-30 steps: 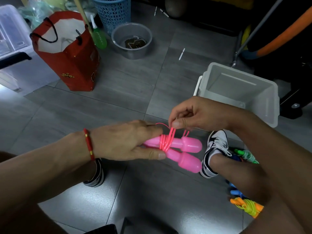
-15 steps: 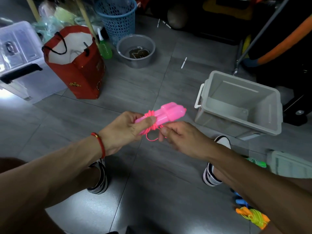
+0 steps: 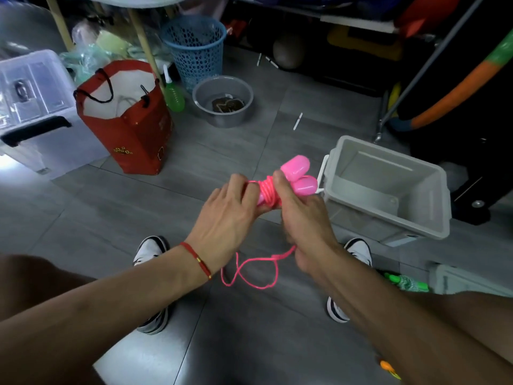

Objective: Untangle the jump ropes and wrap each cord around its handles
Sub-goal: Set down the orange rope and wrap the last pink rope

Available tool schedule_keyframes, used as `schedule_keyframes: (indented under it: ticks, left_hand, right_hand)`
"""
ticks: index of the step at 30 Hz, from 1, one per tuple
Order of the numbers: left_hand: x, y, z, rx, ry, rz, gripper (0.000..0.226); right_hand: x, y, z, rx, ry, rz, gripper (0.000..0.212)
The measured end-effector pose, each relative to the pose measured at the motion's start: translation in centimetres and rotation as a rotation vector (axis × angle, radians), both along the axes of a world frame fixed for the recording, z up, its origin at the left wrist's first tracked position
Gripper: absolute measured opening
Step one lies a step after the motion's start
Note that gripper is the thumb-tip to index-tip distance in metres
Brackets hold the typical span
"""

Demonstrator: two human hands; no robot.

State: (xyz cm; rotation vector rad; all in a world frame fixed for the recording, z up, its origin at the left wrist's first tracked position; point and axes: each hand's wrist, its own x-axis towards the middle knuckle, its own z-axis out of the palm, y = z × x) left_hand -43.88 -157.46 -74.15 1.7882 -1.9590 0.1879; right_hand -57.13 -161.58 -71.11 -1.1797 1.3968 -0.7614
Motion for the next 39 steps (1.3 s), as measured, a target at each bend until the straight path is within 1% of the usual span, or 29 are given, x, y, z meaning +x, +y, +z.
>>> schedule_keyframes:
  ticks: [2, 4, 6, 8, 11, 13, 15, 16, 18, 19, 20, 21, 22, 23, 24, 25, 27, 28, 31, 34, 36, 39]
  left_hand:
    - [-0.1, 0.0, 0.3, -0.038, -0.135, -0.011, 0.035]
    - [-0.3, 0.5, 0.6, 0.005, -0.13, -0.032, 0.037]
    - [-0.6, 1.3, 1.1, 0.084, -0.024, -0.091, 0.04]
    - [-0.3, 1.9, 1.6, 0.149, 0.153, -0.156, 0.04]
    - [1.1, 2.2, 2.0, 0.171, 0.348, -0.15, 0.042]
    - [1.8, 2.3, 2.2, 0.148, 0.434, -0.166, 0.04]
    - [2.1, 2.4, 2.5, 0.096, 0.511, -0.167, 0.033]
    - [2.1, 2.3, 2.6, 0.069, 0.536, -0.158, 0.034]
    - [2.3, 1.5, 2.8, 0.054, 0.601, -0.121, 0.046]
    - [2.4, 1.0, 3.1, 0.119, 0.714, -0.087, 0.053]
    - [2.5, 0.4, 3.7, 0.257, 0.9, -0.066, 0.065]
    - [2.9, 0.0, 4.4, 0.454, 1.139, -0.079, 0.077]
    - [3.3, -0.3, 4.9, 0.676, 1.375, -0.136, 0.082]
    - [3.9, -0.5, 5.4, 0.87, 1.538, -0.197, 0.075]
    - [4.3, -0.4, 5.9, 0.997, 1.612, -0.243, 0.065]
    - [4.5, -0.4, 6.1, 1.049, 1.623, -0.261, 0.055]
    - [4.6, -0.3, 5.9, 1.033, 1.562, -0.256, 0.047]
    - [4.5, -0.4, 5.6, 0.988, 1.529, -0.239, 0.045]
    - [4.0, -0.8, 4.4, 0.795, 1.457, -0.149, 0.032]
    - [3.1, -1.1, 3.3, 0.607, 1.297, -0.03, 0.018]
    - [3.2, -1.3, 2.5, 0.562, 1.183, 0.015, 0.011]
    - [3.9, -1.4, 1.8, 0.558, 0.955, 0.07, 0.018]
  right_hand:
    - [0.0, -0.4, 0.2, 0.089, -0.049, -0.083, 0.042]
    - [-0.1, -0.7, 0.2, 0.113, -0.099, -0.091, 0.045]
    - [-0.3, -1.0, 0.2, 0.06, -0.083, -0.087, 0.053]
    - [-0.5, -1.2, 0.2, -0.004, -0.034, -0.047, 0.057]
    - [-0.6, -1.0, -0.4, -0.065, -0.042, 0.013, 0.063]
    - [-0.3, -0.6, -0.3, -0.087, -0.046, 0.029, 0.066]
    - [-0.1, -0.6, -0.1, -0.14, -0.055, 0.062, 0.066]
    - [-0.2, -0.6, 0.1, -0.169, -0.054, 0.074, 0.064]
    - [-0.3, -1.1, 0.5, -0.222, -0.049, 0.107, 0.061]
    - [-0.2, -1.3, 0.4, -0.244, -0.054, 0.147, 0.061]
    - [-0.2, -1.4, 0.5, -0.266, -0.061, 0.207, 0.06]
    - [0.0, -1.4, 0.7, -0.28, -0.084, 0.277, 0.057]
    - [0.2, -1.3, 0.6, -0.275, -0.129, 0.35, 0.05]
    - [0.3, -1.2, 0.5, -0.252, -0.181, 0.412, 0.044]
    - [0.4, -1.3, 0.2, -0.227, -0.223, 0.453, 0.041]
    - [0.3, -1.4, -0.1, -0.224, -0.222, 0.484, 0.041]
    - [-0.1, -1.9, -0.1, -0.303, -0.072, 0.526, 0.046]
    - [-0.4, -2.2, 0.1, -0.354, -0.001, 0.528, 0.049]
    - [-0.8, -2.7, -0.1, -0.409, 0.091, 0.48, 0.052]
    - [0.1, -2.1, -0.6, -0.401, 0.337, 0.487, 0.049]
    - [0.5, -1.9, -0.5, -0.343, 0.474, 0.571, 0.045]
    - [0.0, -2.5, 0.4, -0.285, 0.594, 0.689, 0.034]
